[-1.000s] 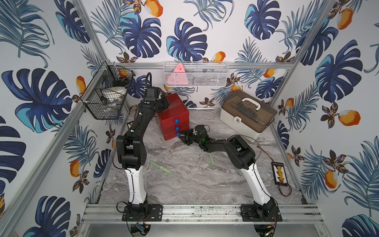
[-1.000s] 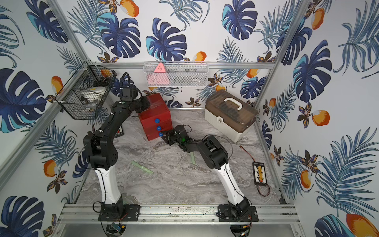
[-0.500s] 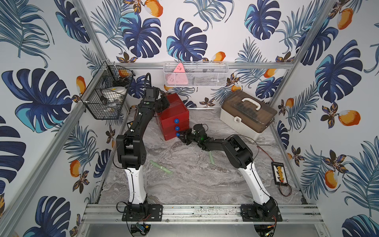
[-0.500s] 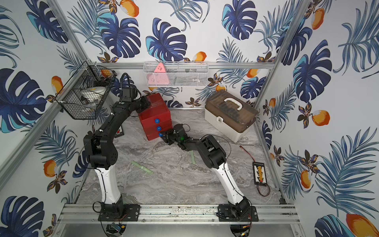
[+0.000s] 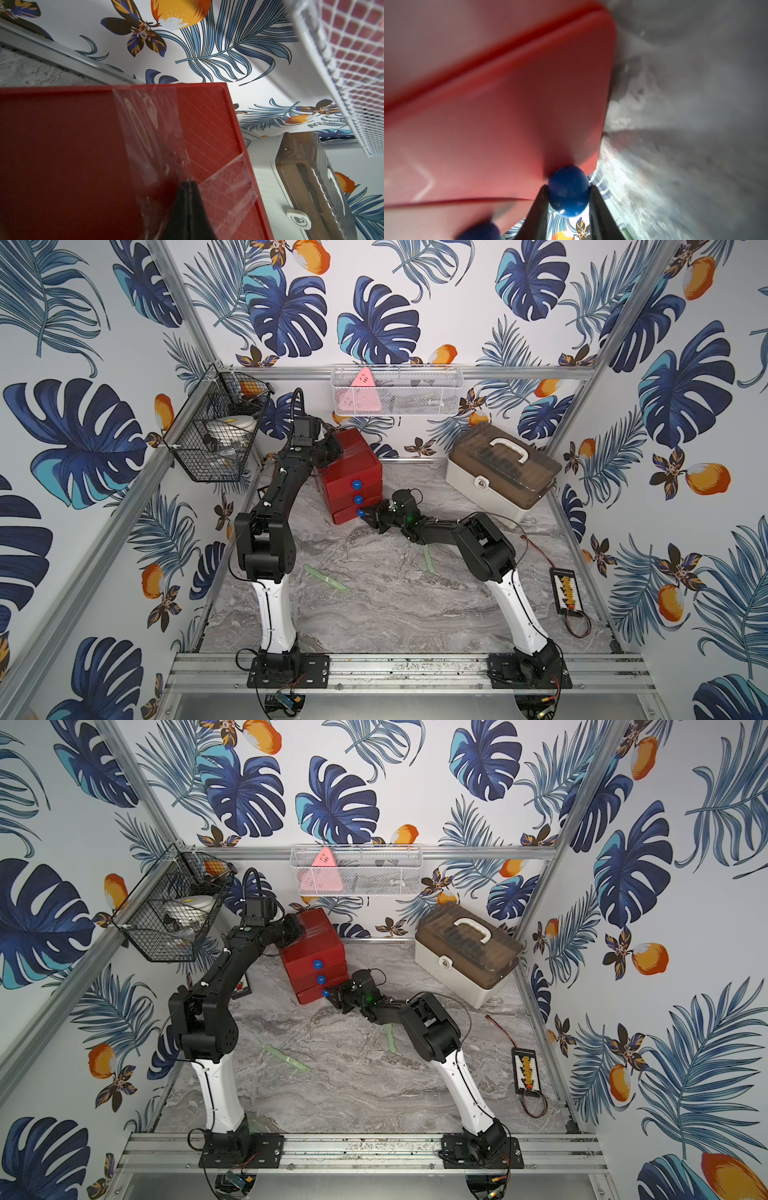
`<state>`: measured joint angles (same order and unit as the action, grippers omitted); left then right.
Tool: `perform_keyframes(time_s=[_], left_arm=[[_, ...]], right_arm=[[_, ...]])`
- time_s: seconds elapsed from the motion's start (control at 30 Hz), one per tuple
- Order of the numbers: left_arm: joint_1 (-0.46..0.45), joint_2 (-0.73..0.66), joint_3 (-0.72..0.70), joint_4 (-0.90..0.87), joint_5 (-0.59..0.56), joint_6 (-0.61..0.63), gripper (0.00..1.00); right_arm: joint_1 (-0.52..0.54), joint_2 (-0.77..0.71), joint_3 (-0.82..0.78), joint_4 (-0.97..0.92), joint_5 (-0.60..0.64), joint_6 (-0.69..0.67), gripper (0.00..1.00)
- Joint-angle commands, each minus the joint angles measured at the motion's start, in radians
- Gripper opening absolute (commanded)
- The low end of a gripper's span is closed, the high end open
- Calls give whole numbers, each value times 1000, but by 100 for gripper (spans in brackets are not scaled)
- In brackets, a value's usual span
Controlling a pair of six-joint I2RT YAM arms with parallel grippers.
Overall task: Place the fruit knives into the drawer by color
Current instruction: Open the drawer in the storage box.
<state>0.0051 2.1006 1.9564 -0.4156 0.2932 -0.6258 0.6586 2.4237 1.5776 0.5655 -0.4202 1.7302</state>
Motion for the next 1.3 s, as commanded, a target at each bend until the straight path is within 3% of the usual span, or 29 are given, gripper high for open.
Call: perform_keyframes(time_s=[0.0, 0.6, 0.77, 0.9, 1.07, 1.27], left_arm=[[6, 50, -19, -372, -57, 3, 0], [7, 67, 5, -370, -52, 2, 0], [6, 64, -3, -366, -49, -2, 0], [7, 58, -5, -366, -48, -1, 3], [7, 42, -20, -366, -39, -7, 21], [6, 14, -4, -386, -31, -7, 68]], right_arm=[[0, -35, -36, 37, 12, -20, 18], [21, -236, -413, 133, -52, -15, 20], [21, -217, -410, 174, -65, 2, 37], [24, -302, -431, 64, -22, -23, 66], [16, -387, -434, -56, -23, -63, 80], [-44, -543, -465, -345, -95, -174, 90]])
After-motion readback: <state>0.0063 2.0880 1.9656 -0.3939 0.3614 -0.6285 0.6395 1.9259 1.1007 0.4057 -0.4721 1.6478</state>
